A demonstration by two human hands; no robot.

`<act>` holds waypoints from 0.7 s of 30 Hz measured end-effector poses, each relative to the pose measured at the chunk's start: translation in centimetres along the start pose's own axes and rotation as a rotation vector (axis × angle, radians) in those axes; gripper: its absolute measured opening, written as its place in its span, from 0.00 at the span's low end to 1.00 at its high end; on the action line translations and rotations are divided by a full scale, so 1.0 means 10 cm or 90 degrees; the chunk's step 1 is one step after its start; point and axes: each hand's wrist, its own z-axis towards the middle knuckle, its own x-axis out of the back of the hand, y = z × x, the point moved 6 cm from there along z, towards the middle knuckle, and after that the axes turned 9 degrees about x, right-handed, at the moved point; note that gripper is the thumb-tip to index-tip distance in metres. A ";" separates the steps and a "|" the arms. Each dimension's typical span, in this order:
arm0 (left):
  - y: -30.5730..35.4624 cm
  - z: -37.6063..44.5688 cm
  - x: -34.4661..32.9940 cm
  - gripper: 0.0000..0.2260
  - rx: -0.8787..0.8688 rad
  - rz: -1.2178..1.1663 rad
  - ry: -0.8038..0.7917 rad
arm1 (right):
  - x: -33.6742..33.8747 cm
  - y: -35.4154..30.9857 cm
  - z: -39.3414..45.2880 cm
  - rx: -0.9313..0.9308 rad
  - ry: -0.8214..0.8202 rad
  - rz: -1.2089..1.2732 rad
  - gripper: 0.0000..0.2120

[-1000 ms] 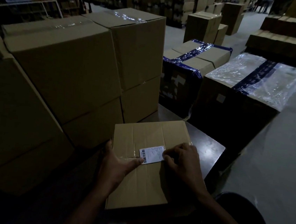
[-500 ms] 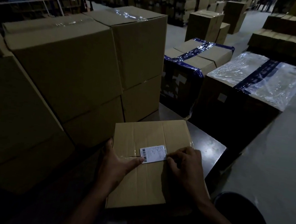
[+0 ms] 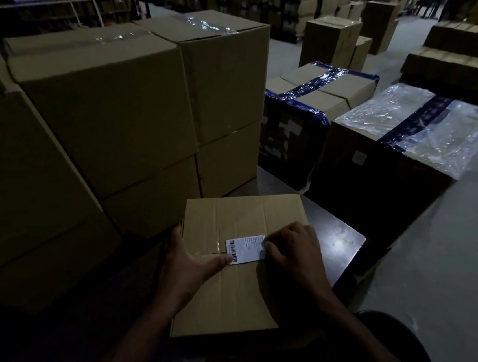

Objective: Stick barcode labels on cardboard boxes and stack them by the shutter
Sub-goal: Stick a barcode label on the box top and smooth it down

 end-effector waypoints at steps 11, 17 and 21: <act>0.00 0.01 -0.01 0.56 -0.010 0.002 -0.001 | -0.02 -0.05 0.04 0.030 -0.024 -0.018 0.09; 0.01 0.00 0.01 0.54 -0.023 0.013 0.008 | -0.05 -0.05 0.13 0.021 -0.048 -0.033 0.08; 0.02 0.00 0.00 0.55 -0.020 0.012 0.011 | -0.04 -0.08 0.17 0.016 -0.049 -0.041 0.08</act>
